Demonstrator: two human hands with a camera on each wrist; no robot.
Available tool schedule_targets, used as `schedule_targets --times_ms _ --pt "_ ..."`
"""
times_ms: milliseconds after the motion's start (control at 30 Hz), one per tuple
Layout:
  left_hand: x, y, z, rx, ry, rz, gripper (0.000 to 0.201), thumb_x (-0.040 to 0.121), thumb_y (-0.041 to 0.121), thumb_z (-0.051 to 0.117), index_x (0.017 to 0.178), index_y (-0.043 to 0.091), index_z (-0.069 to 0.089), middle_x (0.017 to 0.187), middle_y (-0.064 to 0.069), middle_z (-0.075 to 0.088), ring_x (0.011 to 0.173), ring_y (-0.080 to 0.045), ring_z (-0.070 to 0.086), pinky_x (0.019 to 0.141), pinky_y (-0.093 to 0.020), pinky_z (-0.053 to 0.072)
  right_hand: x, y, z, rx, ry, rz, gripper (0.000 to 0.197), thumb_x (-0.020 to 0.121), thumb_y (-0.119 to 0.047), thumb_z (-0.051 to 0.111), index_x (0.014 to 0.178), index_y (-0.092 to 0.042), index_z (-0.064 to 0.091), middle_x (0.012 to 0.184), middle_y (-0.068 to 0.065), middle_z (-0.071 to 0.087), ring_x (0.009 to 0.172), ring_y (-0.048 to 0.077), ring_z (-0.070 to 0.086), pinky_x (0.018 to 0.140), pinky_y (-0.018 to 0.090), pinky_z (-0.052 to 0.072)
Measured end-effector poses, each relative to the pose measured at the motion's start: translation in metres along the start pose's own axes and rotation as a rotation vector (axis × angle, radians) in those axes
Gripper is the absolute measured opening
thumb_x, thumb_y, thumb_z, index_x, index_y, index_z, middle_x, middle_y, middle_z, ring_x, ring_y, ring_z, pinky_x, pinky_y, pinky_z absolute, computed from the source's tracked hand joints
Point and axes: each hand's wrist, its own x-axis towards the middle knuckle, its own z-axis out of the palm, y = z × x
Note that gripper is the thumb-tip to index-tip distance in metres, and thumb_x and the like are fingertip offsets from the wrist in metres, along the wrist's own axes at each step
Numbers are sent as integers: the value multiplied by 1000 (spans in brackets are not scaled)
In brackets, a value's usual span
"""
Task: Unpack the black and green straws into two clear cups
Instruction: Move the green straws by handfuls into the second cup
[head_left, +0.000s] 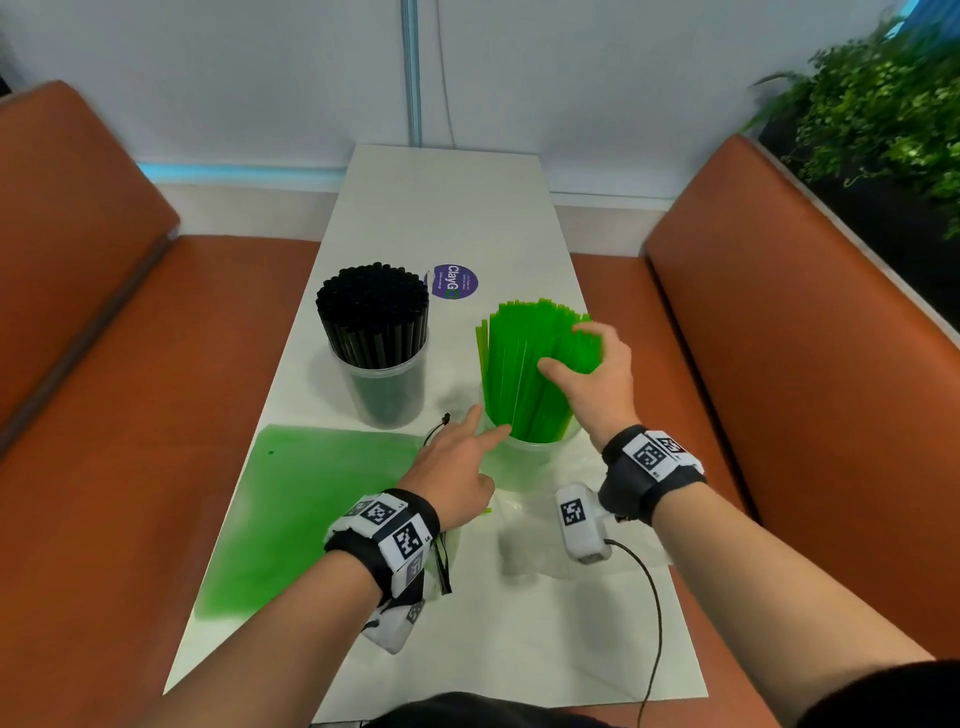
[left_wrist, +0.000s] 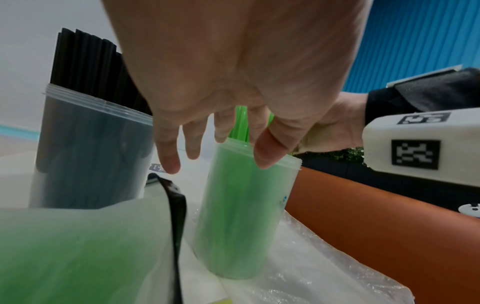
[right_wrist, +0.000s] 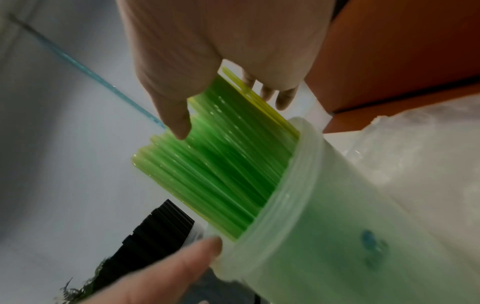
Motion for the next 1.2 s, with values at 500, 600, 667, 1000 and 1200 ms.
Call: schedule_targets --times_ms 500,600,667,1000,1200 --pt "1 2 2 52 27 21 73 88 8 51 153 32 29 163 -2 9 145 -25 20 115 -49 26 22 -52 42 -860 -287 -439 61 71 -70 52 128 -49 42 137 1 41 126 30 36 97 53 37" --pt "1 2 4 86 25 7 75 88 10 51 154 34 25 165 -3 6 146 -25 18 114 -51 24 23 -53 45 -818 -218 -457 45 77 -57 54 118 -40 50 125 0 46 115 30 42 93 49 39" --pt "2 2 6 86 19 -3 76 88 10 51 154 35 23 166 -4 3 148 -25 14 116 -52 22 26 -50 39 -782 -162 -441 43 79 -53 54 118 -35 52 123 2 48 113 30 43 93 48 39" --pt "5 4 4 138 0 -16 76 89 15 51 155 37 21 166 -8 1 150 -26 12 118 -52 22 24 -46 20 -809 -64 -336 59 78 -72 47 127 -40 48 140 3 39 132 30 30 106 55 27" --pt "5 -4 -5 102 4 -38 78 89 12 49 155 41 18 165 -9 1 150 -29 13 118 -52 23 3 -66 21 -520 -23 -546 48 85 -54 52 129 -32 53 137 2 44 130 23 35 112 43 27"
